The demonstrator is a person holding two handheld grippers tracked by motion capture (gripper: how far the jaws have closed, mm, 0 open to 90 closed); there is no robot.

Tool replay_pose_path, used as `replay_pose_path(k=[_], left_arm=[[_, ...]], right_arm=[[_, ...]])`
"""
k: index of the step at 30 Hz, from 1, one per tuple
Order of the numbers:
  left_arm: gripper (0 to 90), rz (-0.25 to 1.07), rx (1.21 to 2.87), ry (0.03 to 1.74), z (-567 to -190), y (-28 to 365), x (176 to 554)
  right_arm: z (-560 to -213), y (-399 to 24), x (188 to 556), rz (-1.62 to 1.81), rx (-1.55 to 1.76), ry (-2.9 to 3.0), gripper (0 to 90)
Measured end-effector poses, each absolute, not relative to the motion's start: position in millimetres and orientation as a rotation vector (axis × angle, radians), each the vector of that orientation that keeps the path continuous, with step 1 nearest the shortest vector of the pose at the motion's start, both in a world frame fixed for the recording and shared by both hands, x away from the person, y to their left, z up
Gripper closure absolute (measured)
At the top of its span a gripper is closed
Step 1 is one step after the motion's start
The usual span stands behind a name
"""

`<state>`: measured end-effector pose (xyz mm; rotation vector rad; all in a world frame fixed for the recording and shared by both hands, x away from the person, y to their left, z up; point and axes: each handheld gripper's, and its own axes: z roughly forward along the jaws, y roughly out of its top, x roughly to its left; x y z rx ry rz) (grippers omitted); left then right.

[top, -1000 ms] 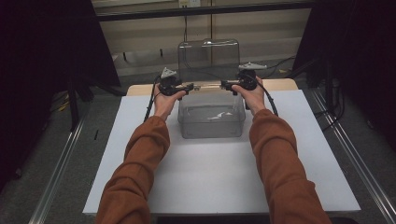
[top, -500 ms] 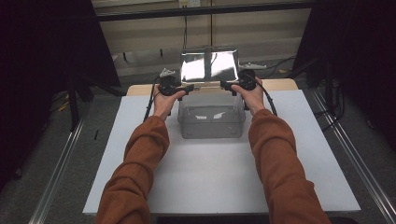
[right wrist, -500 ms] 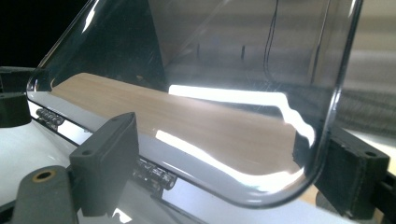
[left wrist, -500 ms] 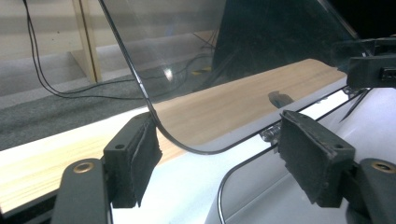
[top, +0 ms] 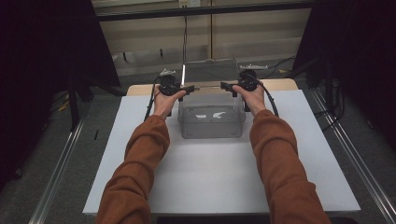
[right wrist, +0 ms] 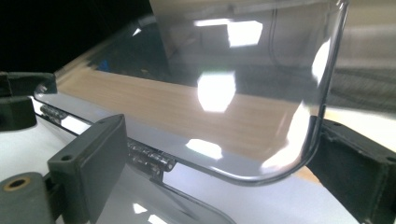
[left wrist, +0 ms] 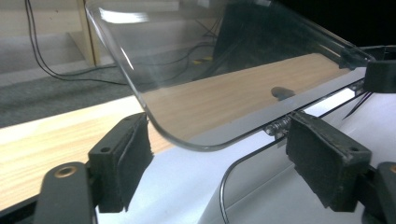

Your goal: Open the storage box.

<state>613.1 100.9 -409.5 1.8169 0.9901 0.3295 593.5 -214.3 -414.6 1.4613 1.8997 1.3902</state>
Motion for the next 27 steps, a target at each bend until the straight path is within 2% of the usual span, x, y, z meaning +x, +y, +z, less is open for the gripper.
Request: replay_pose_path(k=[4,5,6,7,8,9,10,11,12,13,14,22,27], left_arm=[[21.8,0.321,1.813,0.988,-410,100,613],[21.4,0.312,1.805,0.991,-411,100,613],[21.5,0.306,1.803,0.991,-412,99,613],[15.6,0.326,1.849,0.987,-414,97,613],[17.4,0.364,1.908,0.974,-419,92,611],[14.4,0.395,1.974,0.965,-424,89,609],[12.7,0.371,1.982,0.973,-429,87,608],[14.7,0.324,1.928,0.981,-432,89,608],[22.5,0.351,1.900,0.997,-432,91,607],[22.5,0.354,1.897,0.994,-433,93,607],[17.3,0.337,1.890,0.995,-432,94,608],[14.4,0.373,1.856,0.958,-421,95,601],[8.9,0.400,1.820,0.946,-416,98,592]], right_arm=[[-415,-216,594,1.370,1.468,1.884,5.7],[-413,-215,593,1.345,1.437,1.893,7.4],[-410,-213,592,1.340,1.406,1.909,16.1],[-408,-212,592,1.394,1.398,1.917,13.5],[-407,-209,591,1.378,1.388,1.915,15.4],[-406,-206,590,1.326,1.356,1.926,13.8],[-407,-205,590,1.307,1.349,1.931,12.3],[-407,-206,590,1.308,1.356,1.925,13.0],[-408,-208,589,1.322,1.375,1.920,12.2],[-409,-210,589,1.325,1.385,1.922,10.7],[-409,-211,588,1.334,1.393,1.924,10.5],[-413,-220,580,1.353,1.407,1.881,10.8],[-414,-229,567,1.368,1.411,1.839,9.7]])
